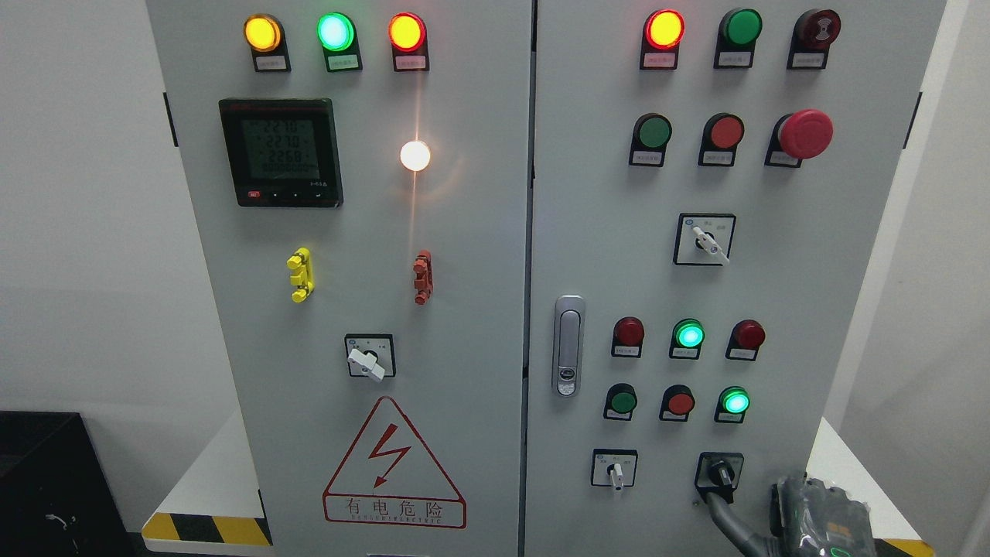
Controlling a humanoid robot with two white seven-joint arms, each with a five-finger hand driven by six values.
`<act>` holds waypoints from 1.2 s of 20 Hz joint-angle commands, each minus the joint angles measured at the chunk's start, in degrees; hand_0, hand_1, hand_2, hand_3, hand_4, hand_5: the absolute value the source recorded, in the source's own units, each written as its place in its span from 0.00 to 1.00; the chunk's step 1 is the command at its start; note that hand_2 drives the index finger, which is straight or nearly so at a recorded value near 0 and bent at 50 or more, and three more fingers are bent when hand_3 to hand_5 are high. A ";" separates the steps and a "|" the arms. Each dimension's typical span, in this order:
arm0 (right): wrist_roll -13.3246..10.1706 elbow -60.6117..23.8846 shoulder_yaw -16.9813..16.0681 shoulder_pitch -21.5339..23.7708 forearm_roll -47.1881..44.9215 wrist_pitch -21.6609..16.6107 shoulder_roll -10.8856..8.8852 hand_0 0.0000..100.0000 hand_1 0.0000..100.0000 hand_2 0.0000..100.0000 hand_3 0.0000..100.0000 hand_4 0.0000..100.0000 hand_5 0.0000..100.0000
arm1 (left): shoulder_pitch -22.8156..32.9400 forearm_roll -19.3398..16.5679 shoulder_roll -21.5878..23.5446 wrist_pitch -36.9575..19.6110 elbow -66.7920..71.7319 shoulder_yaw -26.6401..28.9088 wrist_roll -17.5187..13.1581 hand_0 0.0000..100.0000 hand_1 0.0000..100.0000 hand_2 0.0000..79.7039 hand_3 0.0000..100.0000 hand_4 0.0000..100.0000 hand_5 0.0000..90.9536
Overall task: Flip black knob to close circuit
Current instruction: 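Grip the black knob with the right hand and twist it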
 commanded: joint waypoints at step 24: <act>0.35 -0.50 -2.18 -1.20 -1.05 -0.01 0.29 0.00 0.00 0.93 1.00 0.95 0.98 | 1.32 0.03 0.00 0.04 -1.76 0.00 -0.04 0.12 0.56 0.00 0.00 0.00 0.00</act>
